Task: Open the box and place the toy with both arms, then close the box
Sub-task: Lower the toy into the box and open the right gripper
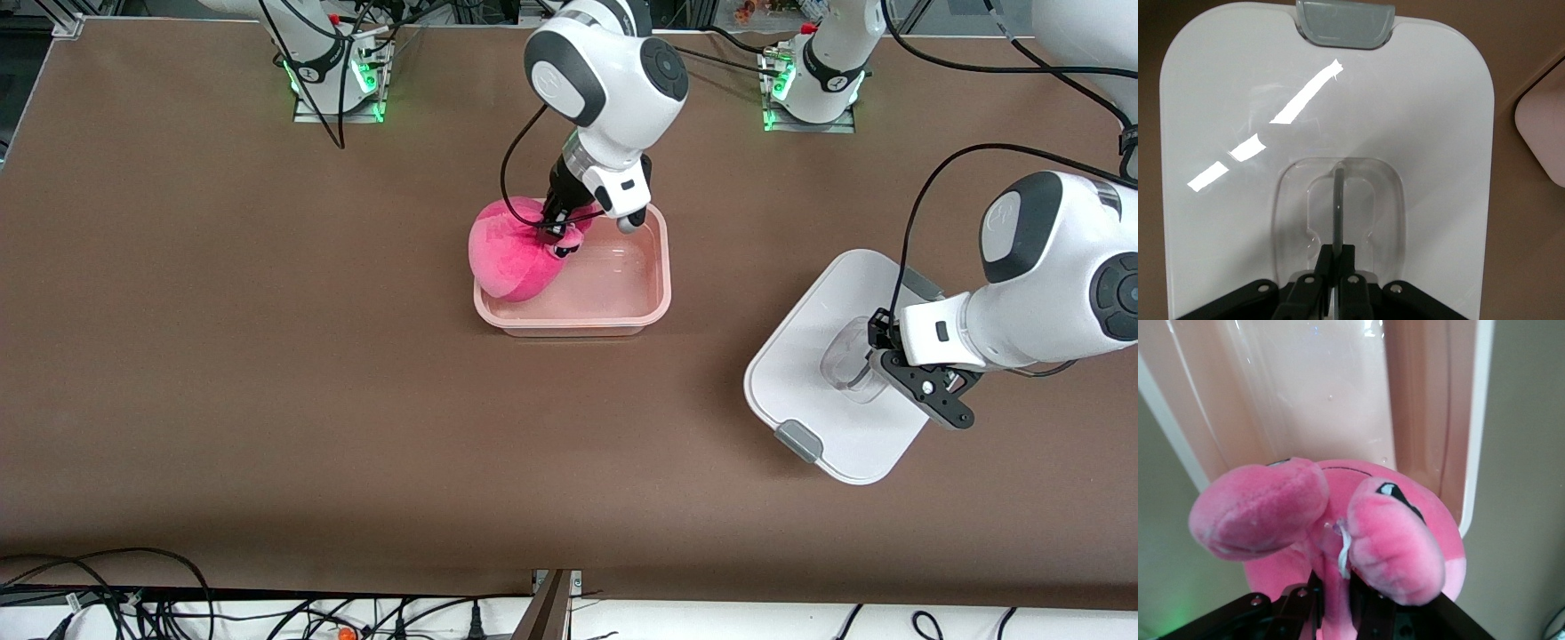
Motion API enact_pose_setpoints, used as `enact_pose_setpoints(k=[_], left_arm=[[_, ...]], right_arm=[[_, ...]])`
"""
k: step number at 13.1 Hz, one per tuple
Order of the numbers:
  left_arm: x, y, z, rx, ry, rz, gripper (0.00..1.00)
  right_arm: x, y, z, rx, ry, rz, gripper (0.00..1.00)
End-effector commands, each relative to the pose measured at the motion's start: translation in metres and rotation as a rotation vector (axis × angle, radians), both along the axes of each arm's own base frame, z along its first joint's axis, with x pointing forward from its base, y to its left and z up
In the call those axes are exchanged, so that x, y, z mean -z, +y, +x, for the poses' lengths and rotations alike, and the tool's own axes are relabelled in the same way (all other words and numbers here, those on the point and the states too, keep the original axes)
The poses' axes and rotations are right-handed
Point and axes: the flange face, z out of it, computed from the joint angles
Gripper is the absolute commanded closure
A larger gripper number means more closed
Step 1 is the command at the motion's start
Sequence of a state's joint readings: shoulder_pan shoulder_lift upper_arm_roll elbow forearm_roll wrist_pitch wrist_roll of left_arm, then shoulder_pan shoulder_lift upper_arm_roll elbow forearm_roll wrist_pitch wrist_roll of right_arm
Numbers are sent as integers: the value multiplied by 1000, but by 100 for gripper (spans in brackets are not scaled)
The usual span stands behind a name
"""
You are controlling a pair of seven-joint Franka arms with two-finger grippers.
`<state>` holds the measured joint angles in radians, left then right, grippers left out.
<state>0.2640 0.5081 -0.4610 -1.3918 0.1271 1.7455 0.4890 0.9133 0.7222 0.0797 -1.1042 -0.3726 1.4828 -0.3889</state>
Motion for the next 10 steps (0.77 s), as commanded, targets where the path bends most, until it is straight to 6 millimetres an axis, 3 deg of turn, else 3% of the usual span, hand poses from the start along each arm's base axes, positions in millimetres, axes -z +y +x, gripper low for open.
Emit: enact_pose_setpoints(k=[1,6,7,8,10], left_arm=[[-5,2,-2,4,6,-24,100],[-4,7,-1,-4,9,-32,100],[-4,7,-1,-5,9,-33,100],[-3,7,-1,-5,11,-32,100],[-3,10,-1,18,9,-36,100]], right_arm=[[38,17,-4,-38,-13,-45,100],[103,25,2,-54,-44,-49,100],[110,27,4,-69,-59,-46,56],[110,28,5,-67,-67,-36,1],[99,24,9,-56,-72,-37,0]])
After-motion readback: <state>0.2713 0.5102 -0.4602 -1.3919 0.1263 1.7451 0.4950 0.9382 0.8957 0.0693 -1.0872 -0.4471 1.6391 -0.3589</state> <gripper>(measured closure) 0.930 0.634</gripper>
